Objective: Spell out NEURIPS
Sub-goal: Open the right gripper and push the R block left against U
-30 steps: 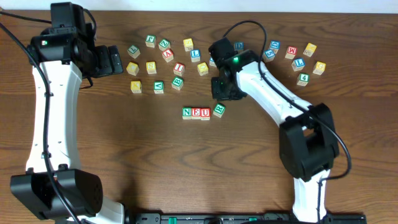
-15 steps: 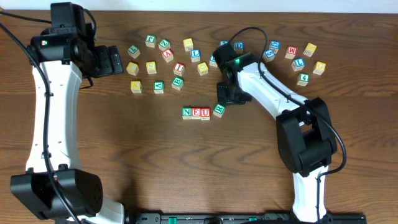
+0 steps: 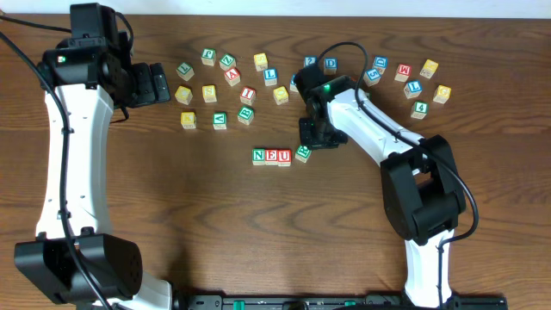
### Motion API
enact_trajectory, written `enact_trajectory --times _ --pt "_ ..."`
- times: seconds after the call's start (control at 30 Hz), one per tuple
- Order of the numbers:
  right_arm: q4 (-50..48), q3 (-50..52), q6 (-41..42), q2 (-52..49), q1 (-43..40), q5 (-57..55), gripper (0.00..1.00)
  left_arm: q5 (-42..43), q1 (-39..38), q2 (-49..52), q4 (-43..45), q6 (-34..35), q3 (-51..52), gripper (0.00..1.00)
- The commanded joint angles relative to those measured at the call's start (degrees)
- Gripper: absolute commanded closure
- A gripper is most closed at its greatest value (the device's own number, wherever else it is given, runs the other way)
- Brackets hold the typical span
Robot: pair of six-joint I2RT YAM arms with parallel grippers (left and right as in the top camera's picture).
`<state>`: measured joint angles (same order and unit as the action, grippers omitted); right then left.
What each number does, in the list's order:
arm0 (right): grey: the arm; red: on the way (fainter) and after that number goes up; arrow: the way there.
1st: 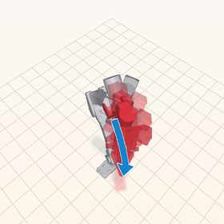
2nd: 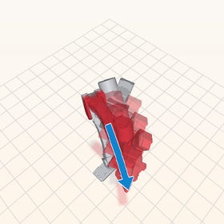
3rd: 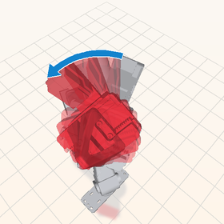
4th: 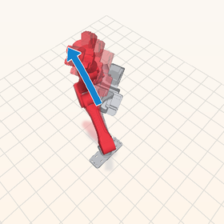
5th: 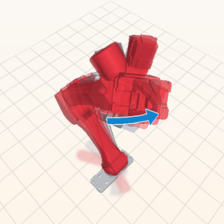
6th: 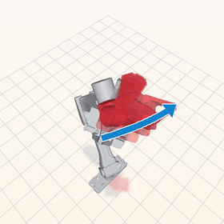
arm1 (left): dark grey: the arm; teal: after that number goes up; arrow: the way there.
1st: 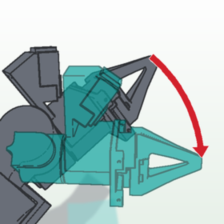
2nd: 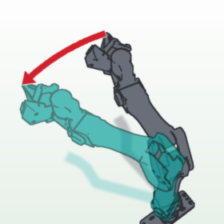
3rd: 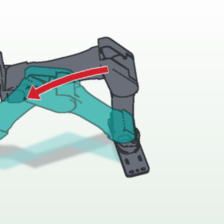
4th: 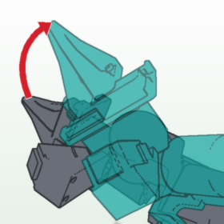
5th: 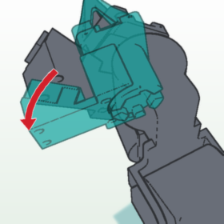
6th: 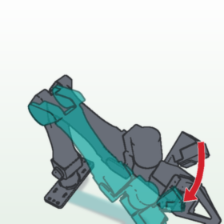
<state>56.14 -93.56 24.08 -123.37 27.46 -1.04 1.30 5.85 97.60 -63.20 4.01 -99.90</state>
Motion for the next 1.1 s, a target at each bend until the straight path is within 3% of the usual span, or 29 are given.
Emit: enact_trajectory --times 0.0,0.2,1.07 --pt "-0.42 0.42 -1.03 -0.52 0.33 0.09 0.76 -0.70 0.24 -0.61 -0.22 -0.76 -0.57 0.00" --pt "-0.70 0.42 -3.96 -0.52 0.61 0.13 0.77 -0.70 0.24 -0.61 -0.22 -0.76 -0.57 0.00" --pt "6.93 0.42 -3.30 -0.52 1.73 0.17 0.76 -0.70 0.24 -0.61 -0.22 -0.76 -0.57 0.00"
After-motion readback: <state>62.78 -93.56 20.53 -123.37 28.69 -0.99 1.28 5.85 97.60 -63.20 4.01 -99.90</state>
